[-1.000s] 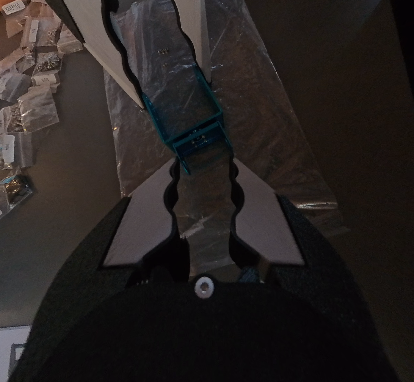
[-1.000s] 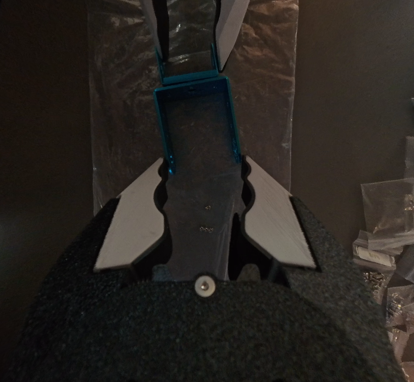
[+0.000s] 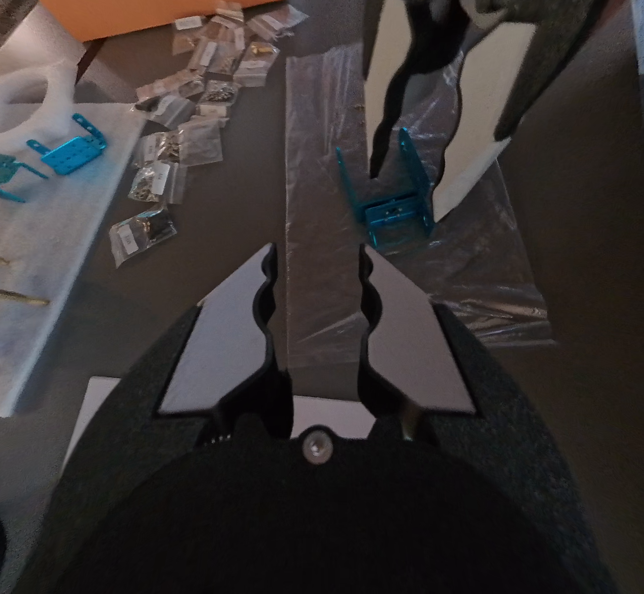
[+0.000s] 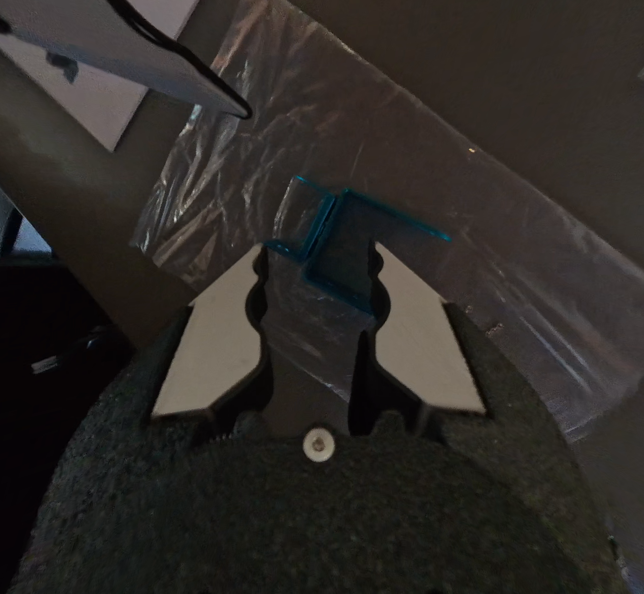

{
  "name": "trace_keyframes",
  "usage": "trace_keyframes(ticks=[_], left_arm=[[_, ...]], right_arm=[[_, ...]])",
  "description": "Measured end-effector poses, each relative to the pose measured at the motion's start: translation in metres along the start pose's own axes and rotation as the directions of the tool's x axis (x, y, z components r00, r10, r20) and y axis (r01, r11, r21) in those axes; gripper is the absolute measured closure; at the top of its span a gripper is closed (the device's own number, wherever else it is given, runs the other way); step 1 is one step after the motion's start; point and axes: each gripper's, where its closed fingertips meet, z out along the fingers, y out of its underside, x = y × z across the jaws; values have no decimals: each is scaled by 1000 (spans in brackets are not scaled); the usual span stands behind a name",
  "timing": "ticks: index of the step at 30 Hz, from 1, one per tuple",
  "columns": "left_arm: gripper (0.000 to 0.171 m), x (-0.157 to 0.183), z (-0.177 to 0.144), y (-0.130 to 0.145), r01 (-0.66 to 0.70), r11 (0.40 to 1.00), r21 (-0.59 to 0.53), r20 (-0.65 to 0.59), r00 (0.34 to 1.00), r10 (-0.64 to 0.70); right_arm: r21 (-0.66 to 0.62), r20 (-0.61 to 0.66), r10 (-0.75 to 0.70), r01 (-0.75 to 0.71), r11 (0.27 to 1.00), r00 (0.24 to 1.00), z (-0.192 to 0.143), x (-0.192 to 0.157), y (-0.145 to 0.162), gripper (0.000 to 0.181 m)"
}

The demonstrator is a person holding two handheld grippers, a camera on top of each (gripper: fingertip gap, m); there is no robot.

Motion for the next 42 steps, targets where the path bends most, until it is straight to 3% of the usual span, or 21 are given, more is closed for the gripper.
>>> trace_keyframes(ticks=[6, 12, 22, 37, 42], left_arm=[[125, -27, -2, 5, 48, 998, 27, 85, 995, -50], [126, -32, 5, 16, 69, 998, 8, 86, 994, -69], [125, -35, 5, 21, 84, 997, -2, 84, 993, -83], [125, -17, 17, 22, 90, 996, -10, -6, 996, -90], [127, -9, 12, 10, 190, 980, 59, -107, 977, -183]], right_arm=[[-6, -56, 168, -168, 986, 984, -2, 4, -11, 140], [-105, -178, 176, -197, 975, 968, 13, 8, -4, 151], [-112, -198, 187, -212, 971, 962, 13, 6, -4, 172], [-17, -120, 170, -173, 985, 978, -6, 6, -18, 174], [164, 71, 198, -208, 964, 978, -30, -1, -43, 174]])
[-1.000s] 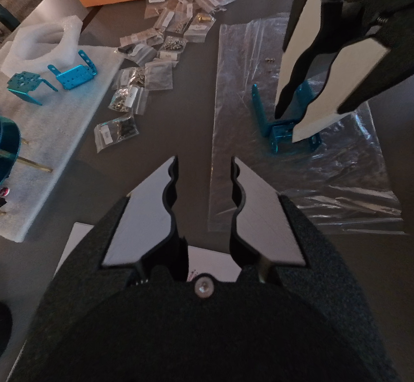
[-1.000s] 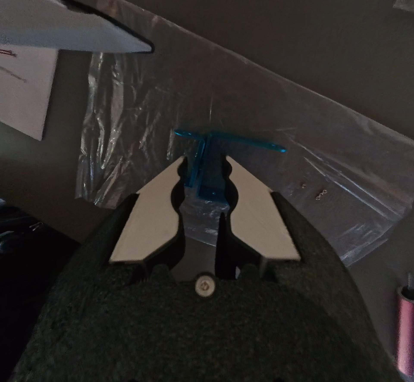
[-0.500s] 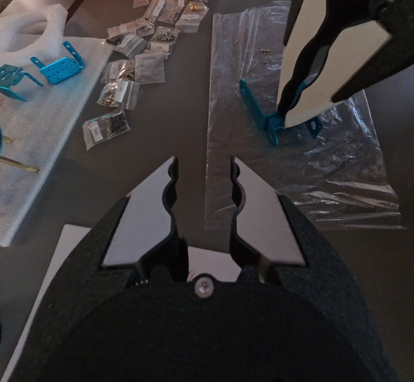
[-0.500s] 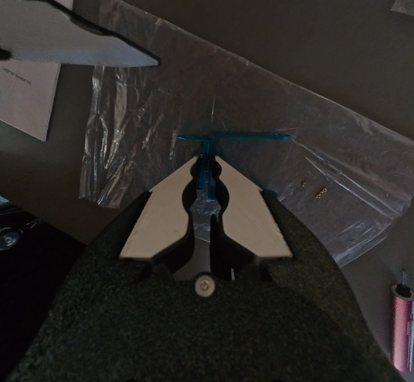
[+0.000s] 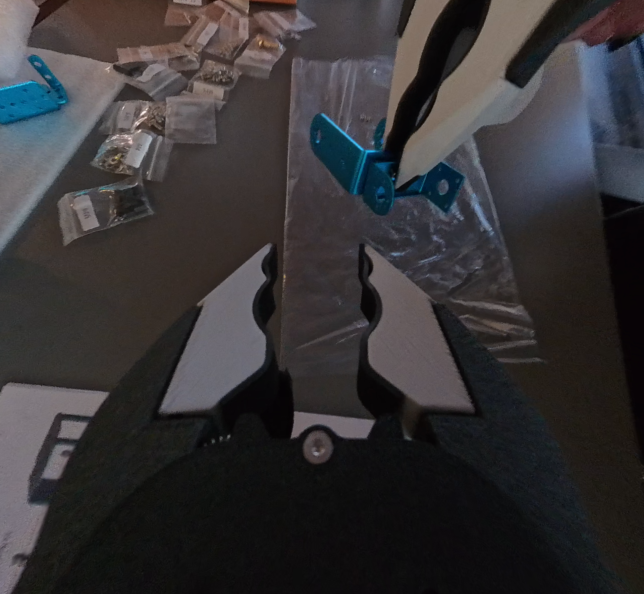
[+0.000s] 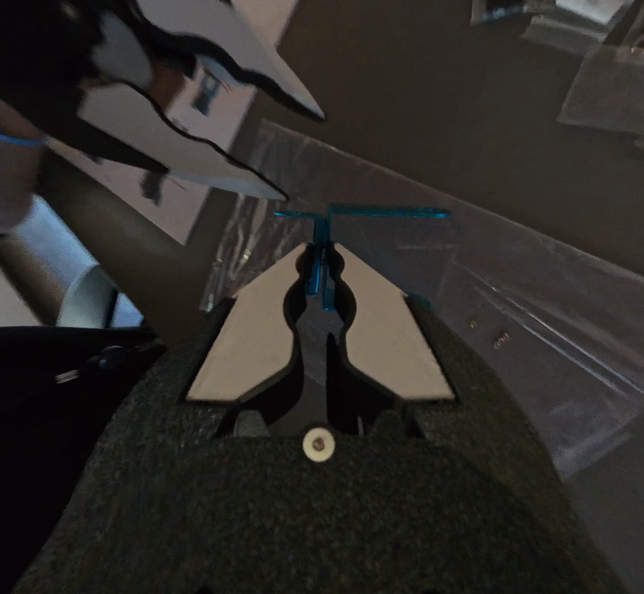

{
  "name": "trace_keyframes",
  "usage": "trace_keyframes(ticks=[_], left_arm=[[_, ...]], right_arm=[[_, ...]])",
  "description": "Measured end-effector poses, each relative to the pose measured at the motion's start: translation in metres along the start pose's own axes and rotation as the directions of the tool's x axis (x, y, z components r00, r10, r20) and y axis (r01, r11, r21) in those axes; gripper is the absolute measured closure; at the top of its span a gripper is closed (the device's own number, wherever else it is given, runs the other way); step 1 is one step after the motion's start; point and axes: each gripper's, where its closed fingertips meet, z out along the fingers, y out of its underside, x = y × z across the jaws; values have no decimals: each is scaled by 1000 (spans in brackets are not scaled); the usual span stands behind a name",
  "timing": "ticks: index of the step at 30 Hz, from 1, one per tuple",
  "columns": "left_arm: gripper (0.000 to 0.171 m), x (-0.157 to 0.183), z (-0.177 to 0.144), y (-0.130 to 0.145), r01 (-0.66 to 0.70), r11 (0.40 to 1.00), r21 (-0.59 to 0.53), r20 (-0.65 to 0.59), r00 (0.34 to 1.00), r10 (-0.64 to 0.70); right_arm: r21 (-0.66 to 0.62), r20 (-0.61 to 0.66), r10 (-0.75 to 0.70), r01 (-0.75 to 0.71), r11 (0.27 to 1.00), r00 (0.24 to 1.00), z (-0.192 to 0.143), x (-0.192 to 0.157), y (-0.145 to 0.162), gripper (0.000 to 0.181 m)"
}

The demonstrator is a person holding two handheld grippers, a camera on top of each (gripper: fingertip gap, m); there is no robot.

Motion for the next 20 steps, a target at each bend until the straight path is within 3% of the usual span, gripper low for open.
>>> trace_keyframes(ticks=[7, 13, 16, 20], left_arm=[[126, 23, -14, -33, 207, 963, 174, -261, 952, -158], [126, 32, -19, -57, 397, 881, 258, -439, 860, -259], [126, 27, -19, -60, 349, 886, 304, -388, 895, -219], [105, 17, -21, -55, 45, 933, 357, -115, 993, -3]], right_arm=[[203, 325, 100, -173, 964, 941, -30, -1, -27, 174], [223, 641, 141, -359, 906, 754, -48, -15, -40, 174], [194, 749, 132, -405, 893, 650, -56, -24, -44, 173], [156, 826, 136, -454, 877, 546, -63, -27, -51, 174]])
